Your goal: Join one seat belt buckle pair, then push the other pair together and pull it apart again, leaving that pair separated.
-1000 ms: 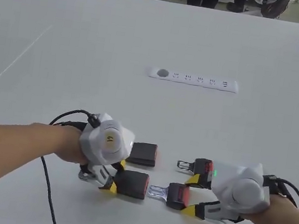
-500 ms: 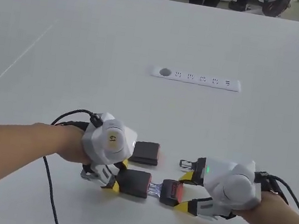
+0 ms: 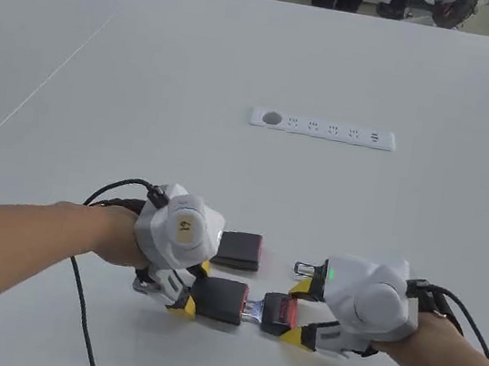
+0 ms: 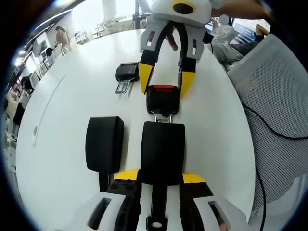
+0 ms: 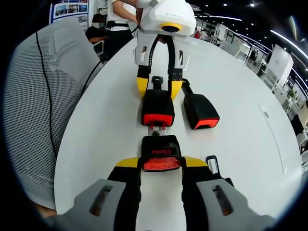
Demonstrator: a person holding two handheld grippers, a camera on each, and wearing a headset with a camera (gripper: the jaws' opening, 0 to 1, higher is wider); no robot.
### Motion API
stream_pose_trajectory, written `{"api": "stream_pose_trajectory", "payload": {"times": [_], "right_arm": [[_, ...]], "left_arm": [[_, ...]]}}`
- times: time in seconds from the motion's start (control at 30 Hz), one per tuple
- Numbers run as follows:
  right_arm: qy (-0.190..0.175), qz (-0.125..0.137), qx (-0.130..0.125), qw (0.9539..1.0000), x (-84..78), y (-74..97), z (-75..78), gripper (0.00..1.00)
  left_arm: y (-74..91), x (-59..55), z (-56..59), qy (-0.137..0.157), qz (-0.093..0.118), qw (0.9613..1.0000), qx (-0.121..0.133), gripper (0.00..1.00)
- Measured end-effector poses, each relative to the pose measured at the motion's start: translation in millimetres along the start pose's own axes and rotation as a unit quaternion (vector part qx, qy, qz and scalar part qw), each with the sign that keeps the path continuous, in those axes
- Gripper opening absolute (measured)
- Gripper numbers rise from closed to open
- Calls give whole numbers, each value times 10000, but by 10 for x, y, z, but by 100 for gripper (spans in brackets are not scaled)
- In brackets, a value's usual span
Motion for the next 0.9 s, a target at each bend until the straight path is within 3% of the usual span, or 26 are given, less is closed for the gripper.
{"api": "stream_pose_trajectory", "payload": {"times": [0.37,0.9], "right_arm": [[-290,-30,-74,9995,2,-7,-4,29],[-403,-130,-86,9991,40,-45,-4,28]], "left_arm": [[-8,3,-3,126,15,9999,21,30],[-39,-41,-38,117,-39,9999,17,30]]}}
Point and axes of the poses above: the centre of the closed fingertips' face, and the gripper's own axes: y roughly backward along the fingers, z roughly to its right, x roughly out of its top, the point moved 1 cm from there along y, roughly backward along the fingers, and after that the axes turned 15 degrees about x, right-handed, at the moved point
